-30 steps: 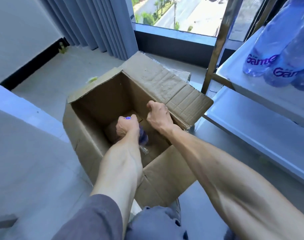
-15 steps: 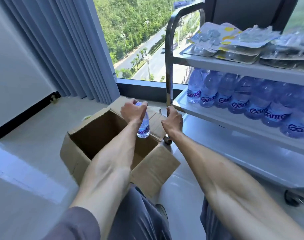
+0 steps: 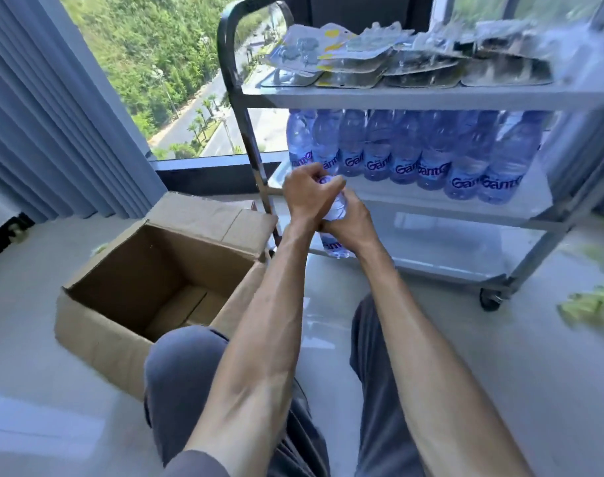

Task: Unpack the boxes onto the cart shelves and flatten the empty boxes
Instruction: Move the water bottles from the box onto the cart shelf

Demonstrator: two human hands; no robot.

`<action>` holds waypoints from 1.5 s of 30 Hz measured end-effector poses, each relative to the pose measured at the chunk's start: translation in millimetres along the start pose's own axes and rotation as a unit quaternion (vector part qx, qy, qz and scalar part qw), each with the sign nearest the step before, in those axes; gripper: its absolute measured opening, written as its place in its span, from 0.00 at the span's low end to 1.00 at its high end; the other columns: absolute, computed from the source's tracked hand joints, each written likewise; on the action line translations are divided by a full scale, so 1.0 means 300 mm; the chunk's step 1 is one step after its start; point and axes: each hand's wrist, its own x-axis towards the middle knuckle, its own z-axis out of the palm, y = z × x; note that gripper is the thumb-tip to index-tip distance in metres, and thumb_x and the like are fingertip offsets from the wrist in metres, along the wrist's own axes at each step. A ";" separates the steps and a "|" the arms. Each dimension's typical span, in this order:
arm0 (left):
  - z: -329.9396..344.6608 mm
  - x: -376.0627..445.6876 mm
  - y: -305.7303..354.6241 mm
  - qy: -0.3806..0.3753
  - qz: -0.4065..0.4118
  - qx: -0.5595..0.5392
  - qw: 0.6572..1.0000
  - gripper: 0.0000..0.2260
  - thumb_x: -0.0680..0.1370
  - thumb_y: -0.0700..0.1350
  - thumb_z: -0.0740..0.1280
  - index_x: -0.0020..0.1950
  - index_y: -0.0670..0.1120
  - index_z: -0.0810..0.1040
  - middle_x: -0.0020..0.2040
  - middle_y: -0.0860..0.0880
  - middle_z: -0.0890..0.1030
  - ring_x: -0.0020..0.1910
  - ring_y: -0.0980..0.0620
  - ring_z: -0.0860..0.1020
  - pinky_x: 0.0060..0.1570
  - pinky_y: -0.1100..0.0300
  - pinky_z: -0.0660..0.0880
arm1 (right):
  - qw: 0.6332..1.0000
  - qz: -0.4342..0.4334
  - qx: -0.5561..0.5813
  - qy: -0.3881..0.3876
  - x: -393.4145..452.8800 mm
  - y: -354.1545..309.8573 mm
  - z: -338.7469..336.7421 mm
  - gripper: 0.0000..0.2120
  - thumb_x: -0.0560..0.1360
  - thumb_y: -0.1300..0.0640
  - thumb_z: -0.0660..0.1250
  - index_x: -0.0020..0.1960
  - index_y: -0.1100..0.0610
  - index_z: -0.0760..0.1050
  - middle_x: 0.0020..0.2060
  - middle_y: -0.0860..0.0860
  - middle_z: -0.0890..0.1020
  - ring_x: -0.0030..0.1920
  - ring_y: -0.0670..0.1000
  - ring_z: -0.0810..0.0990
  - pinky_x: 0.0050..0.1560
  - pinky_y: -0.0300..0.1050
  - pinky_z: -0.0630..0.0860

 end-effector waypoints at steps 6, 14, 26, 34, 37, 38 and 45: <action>0.175 -0.234 0.033 -0.095 -0.011 -0.082 0.992 0.12 0.63 0.49 0.68 0.28 0.41 0.72 0.25 0.50 0.66 0.28 0.55 0.64 0.30 0.56 0.64 | 0.991 0.047 0.026 0.125 -0.188 0.159 -0.137 0.21 0.63 0.57 0.79 0.54 0.56 0.79 0.46 0.51 0.85 0.48 0.53 0.82 0.49 0.49 0.77; 0.236 -0.379 0.007 -0.162 -0.267 -0.178 0.933 0.17 0.79 0.54 0.62 0.41 0.43 0.81 0.28 0.48 0.78 0.30 0.51 0.75 0.36 0.57 0.72 | 0.963 0.044 0.218 0.150 -0.375 0.293 -0.250 0.30 0.60 0.62 0.80 0.60 0.58 0.73 0.48 0.54 0.85 0.48 0.54 0.85 0.48 0.48 0.81; 0.184 -0.680 -0.096 -0.475 -0.430 -0.412 0.648 0.19 0.75 0.59 0.66 0.50 0.45 0.85 0.45 0.43 0.84 0.42 0.41 0.82 0.44 0.45 0.80 | 0.850 0.064 0.516 0.079 -0.421 0.235 -0.317 0.22 0.69 0.47 0.68 0.55 0.61 0.68 0.47 0.64 0.71 0.42 0.59 0.74 0.44 0.50 0.74; 0.160 -0.719 -0.130 -0.403 -0.395 -0.463 0.683 0.23 0.82 0.59 0.56 0.58 0.44 0.82 0.48 0.44 0.84 0.41 0.50 0.82 0.39 0.61 0.78 | 0.951 0.062 0.258 0.160 -0.354 0.209 -0.336 0.19 0.64 0.48 0.78 0.41 0.60 0.75 0.32 0.51 0.77 0.33 0.51 0.77 0.37 0.46 0.75; 0.134 -0.735 -0.132 -0.427 -0.394 -0.474 0.662 0.26 0.73 0.61 0.70 0.60 0.42 0.80 0.52 0.43 0.83 0.46 0.49 0.83 0.40 0.61 0.78 | 0.937 0.074 0.284 0.189 -0.330 0.196 -0.339 0.18 0.62 0.50 0.79 0.39 0.62 0.75 0.33 0.54 0.77 0.33 0.52 0.76 0.38 0.47 0.74; 0.125 -0.732 -0.135 -0.439 -0.387 -0.473 0.658 0.30 0.69 0.61 0.74 0.61 0.40 0.78 0.51 0.43 0.83 0.44 0.49 0.83 0.39 0.61 0.78 | 0.929 0.080 0.318 0.170 -0.328 0.192 -0.340 0.18 0.63 0.52 0.78 0.40 0.64 0.76 0.33 0.57 0.78 0.34 0.55 0.77 0.39 0.49 0.75; 0.104 -0.627 -0.134 -0.382 -0.268 -0.445 0.764 0.24 0.67 0.47 0.76 0.59 0.38 0.77 0.49 0.42 0.83 0.46 0.46 0.82 0.49 0.55 0.79 | 0.945 0.073 0.288 0.139 -0.222 0.152 -0.318 0.18 0.65 0.44 0.77 0.41 0.59 0.80 0.37 0.54 0.82 0.36 0.52 0.78 0.41 0.48 0.74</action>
